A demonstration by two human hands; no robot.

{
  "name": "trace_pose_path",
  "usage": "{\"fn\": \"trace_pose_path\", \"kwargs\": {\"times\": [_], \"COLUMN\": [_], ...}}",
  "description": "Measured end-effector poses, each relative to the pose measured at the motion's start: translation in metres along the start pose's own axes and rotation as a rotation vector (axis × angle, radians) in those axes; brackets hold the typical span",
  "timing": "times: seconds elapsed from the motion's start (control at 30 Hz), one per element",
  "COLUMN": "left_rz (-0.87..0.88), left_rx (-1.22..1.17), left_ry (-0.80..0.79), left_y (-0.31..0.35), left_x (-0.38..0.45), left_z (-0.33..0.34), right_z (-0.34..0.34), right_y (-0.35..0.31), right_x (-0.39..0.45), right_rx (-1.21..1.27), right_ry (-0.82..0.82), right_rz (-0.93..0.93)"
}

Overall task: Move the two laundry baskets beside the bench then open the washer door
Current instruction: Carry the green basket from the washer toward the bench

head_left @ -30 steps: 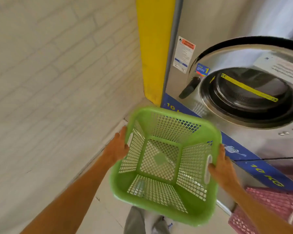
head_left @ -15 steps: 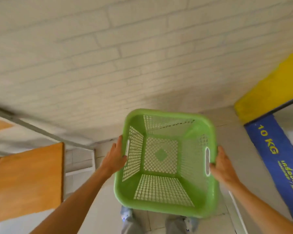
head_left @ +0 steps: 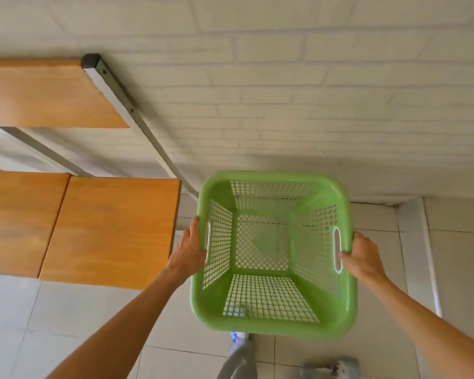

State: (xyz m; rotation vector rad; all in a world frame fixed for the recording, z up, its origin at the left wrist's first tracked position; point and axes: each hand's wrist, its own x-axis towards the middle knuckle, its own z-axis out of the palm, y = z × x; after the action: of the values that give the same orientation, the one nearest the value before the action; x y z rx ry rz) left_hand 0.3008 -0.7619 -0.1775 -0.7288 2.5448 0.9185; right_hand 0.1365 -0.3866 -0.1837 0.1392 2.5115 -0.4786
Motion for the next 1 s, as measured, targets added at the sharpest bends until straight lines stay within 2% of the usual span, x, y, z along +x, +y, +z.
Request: {"fn": "trace_pose_path", "kwargs": {"times": [0.2, 0.43, 0.7, 0.87, 1.0], "left_rz": [-0.057, -0.018, -0.059, -0.012, 0.07], "left_rx": [-0.01, -0.049, -0.016, 0.074, 0.159], "left_ry": [-0.006, -0.054, -0.091, -0.107, -0.132], "left_y": [-0.058, -0.084, -0.082, -0.067, -0.031], "left_x": [0.03, 0.055, 0.069, 0.05, 0.029], "left_z": [0.015, 0.028, 0.029, 0.006, -0.026], "right_z": [0.045, 0.071, 0.066, 0.043, 0.013], "right_y": [-0.032, -0.044, -0.043, -0.052, -0.052], "right_x": [0.02, 0.037, 0.035, 0.006, -0.03], "right_rx": [-0.041, -0.033, 0.019, 0.013, 0.057], "right_ry": [-0.025, -0.027, -0.069, -0.074, -0.038], "right_rz": [0.034, 0.07, 0.054, -0.014, 0.08]}}
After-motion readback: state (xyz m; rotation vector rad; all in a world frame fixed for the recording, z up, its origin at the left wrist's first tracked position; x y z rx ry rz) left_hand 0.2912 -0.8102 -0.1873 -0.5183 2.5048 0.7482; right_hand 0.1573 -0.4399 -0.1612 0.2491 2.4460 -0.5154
